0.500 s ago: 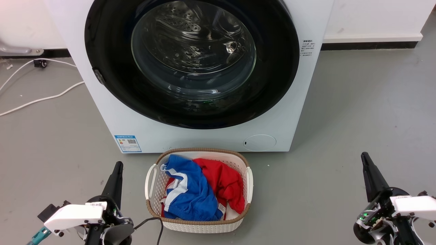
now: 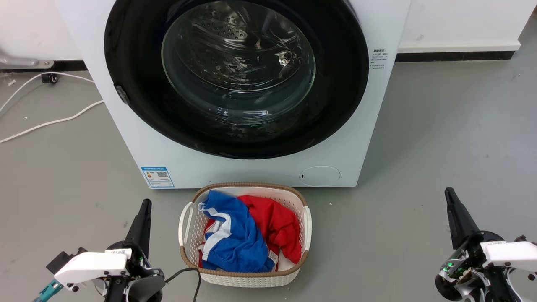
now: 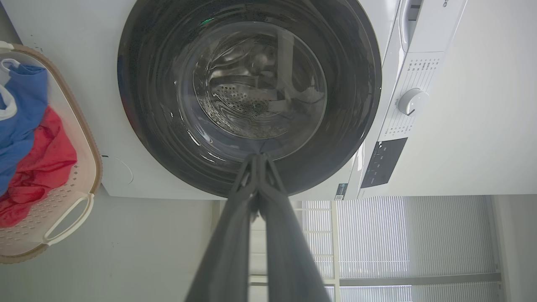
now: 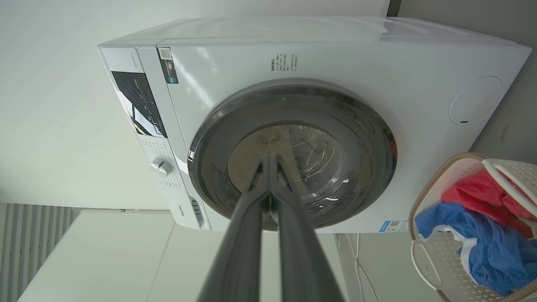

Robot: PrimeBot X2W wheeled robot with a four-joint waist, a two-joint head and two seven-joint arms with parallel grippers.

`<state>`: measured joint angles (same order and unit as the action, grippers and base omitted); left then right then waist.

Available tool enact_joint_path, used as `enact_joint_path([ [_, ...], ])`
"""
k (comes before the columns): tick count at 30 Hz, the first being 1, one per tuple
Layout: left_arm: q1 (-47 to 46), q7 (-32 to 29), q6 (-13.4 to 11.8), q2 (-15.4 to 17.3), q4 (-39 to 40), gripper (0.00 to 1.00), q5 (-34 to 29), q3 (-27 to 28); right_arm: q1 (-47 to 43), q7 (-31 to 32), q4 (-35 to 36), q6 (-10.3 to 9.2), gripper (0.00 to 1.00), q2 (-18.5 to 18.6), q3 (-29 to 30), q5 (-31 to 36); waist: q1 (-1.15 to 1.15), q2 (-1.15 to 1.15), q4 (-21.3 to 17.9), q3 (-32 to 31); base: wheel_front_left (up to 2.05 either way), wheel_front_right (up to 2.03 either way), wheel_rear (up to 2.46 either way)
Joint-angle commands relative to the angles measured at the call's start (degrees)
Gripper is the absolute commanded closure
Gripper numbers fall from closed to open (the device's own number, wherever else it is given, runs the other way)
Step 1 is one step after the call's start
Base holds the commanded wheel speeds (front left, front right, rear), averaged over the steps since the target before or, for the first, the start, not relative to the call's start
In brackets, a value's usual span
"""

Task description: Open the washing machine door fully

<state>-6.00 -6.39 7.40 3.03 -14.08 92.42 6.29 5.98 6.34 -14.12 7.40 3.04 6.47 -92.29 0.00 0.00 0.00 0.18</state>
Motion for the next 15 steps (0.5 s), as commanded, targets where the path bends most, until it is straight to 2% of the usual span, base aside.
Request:
enact_joint_path([
  [1, -0.56, -0.1, 0.16, -0.02, -0.08, 1.0, -0.27, 0.21, 0.55, 0.15, -0.05, 0.17, 1.0, -0.21, 0.08, 0.17, 0.0, 0.0, 0.0, 0.0, 0.0, 0.0, 0.0],
  [15, -0.57, -0.15, 0.16, -0.04, -0.08, 1.0, -0.27, 0.24, 0.56, 0.13, -0.05, 0.17, 1.0, -0.23, 0.1, 0.2, 0.0, 0.0, 0.0, 0.0, 0.0, 0.0, 0.0],
])
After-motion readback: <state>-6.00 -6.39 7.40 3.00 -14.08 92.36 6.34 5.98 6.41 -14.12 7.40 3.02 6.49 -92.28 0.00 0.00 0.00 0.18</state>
